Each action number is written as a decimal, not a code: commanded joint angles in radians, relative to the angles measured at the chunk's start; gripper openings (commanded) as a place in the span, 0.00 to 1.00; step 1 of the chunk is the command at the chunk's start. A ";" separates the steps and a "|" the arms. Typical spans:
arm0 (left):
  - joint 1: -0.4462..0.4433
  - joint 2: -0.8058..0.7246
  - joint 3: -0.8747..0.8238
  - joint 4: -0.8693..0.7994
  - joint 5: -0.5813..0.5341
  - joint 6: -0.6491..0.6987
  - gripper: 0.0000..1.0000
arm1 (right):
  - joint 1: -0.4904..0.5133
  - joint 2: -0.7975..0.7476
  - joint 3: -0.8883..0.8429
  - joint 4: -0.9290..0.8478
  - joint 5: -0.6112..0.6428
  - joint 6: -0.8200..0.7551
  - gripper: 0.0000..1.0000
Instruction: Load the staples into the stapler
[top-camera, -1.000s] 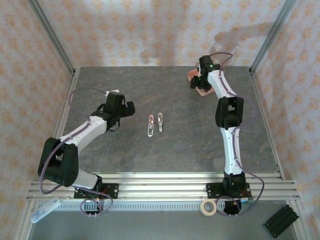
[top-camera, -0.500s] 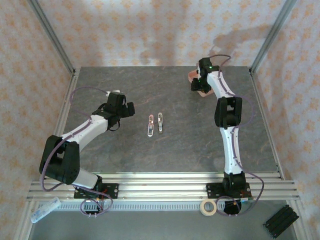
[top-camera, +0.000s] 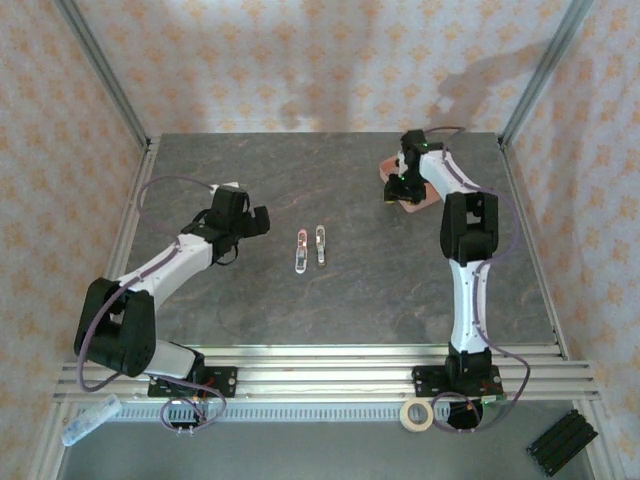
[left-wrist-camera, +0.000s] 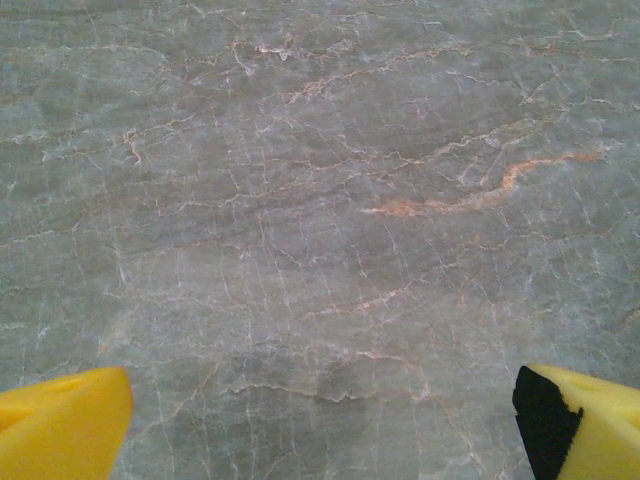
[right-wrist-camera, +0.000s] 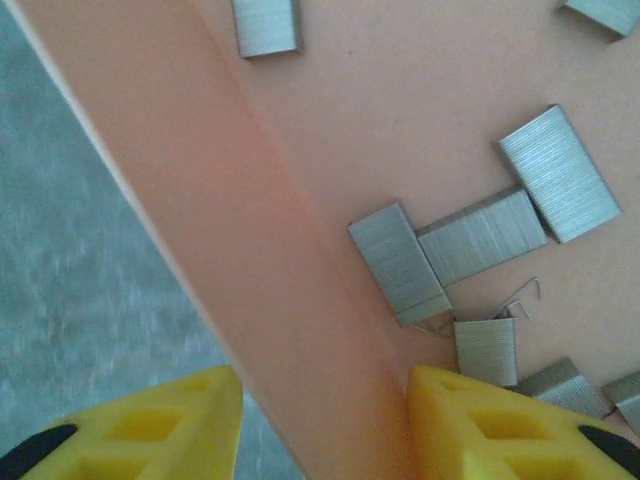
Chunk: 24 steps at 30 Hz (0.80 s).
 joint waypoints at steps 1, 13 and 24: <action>0.012 -0.057 -0.045 0.005 0.020 -0.014 0.98 | 0.022 -0.124 -0.124 0.038 -0.026 0.036 0.47; 0.013 -0.199 -0.191 0.027 0.065 -0.021 0.98 | 0.140 -0.443 -0.585 0.145 -0.014 0.151 0.47; 0.013 -0.277 -0.294 0.055 0.097 -0.010 0.97 | 0.271 -0.692 -0.882 0.213 0.023 0.313 0.48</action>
